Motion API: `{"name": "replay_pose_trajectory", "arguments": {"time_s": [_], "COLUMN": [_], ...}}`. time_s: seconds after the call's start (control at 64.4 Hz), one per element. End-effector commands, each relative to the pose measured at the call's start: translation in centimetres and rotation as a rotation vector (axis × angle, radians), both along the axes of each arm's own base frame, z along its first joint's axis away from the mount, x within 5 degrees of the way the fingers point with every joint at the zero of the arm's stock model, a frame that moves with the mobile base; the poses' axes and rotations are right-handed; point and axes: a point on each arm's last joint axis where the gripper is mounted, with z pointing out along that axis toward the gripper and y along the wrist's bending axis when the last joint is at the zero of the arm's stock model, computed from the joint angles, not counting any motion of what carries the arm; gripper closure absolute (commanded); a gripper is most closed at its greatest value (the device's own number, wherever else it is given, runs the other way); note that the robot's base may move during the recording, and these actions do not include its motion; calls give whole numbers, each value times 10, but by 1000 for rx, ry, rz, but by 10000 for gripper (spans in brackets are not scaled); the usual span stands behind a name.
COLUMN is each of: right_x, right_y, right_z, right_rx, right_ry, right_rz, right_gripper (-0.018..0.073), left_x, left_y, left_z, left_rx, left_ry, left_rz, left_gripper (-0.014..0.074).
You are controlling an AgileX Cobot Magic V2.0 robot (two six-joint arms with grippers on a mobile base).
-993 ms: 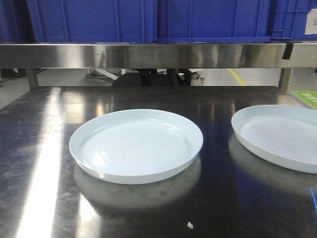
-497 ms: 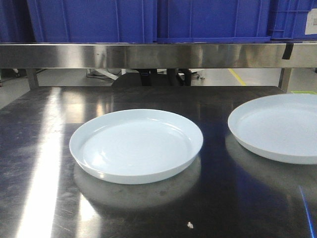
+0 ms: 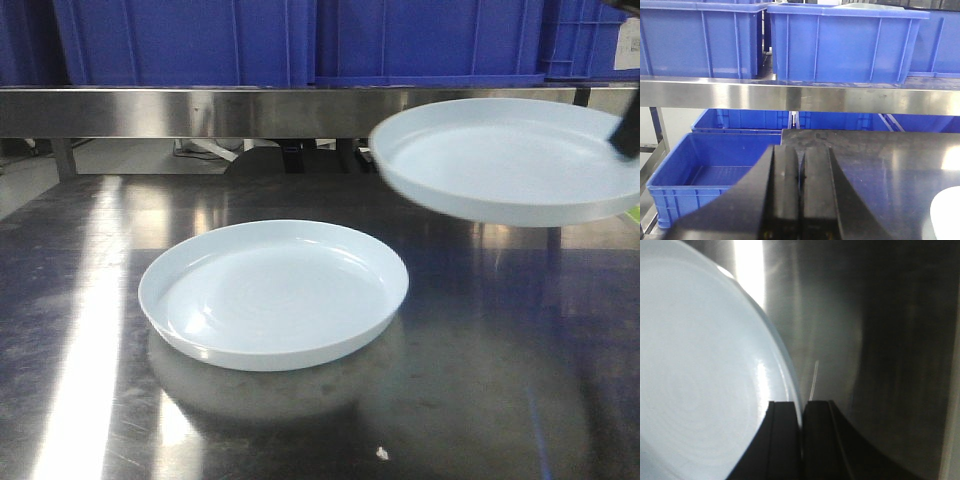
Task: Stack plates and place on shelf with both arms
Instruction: 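Lower the held plate onto the centered plate and release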
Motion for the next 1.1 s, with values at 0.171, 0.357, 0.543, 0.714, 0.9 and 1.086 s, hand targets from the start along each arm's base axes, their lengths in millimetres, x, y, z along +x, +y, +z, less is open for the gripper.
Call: {"name": "replay_pose_trajectory", "arguments": {"time_s": [0.171,0.357,0.543,0.714,0.9,1.086], "right_x": [4,8,10,13,15,16], "right_y": [74,111,131,134,134,134], "right_z": [7,-13,-26,-35,-35,-35], "right_rx": [96,99,97,90,85,82], "right_ry": [-65,-48,-41,-22,-46,-49], "right_rz": [24,77,102,104,97,98], "right_gripper": [504,504,504,501,499,498], "left_x": [0,0,0,0,0,0], "left_y": [2,2,2,2,2,2], "left_z": [19,19,19,19,19,19], "left_rx": [-15,-15,-15,-15,-15,-15], "left_ry": [-104,-104,-104,-104,-104,-104], "left_rz": [25,25,25,25,25,25], "left_gripper": [516,516,516,516,516,516]}}
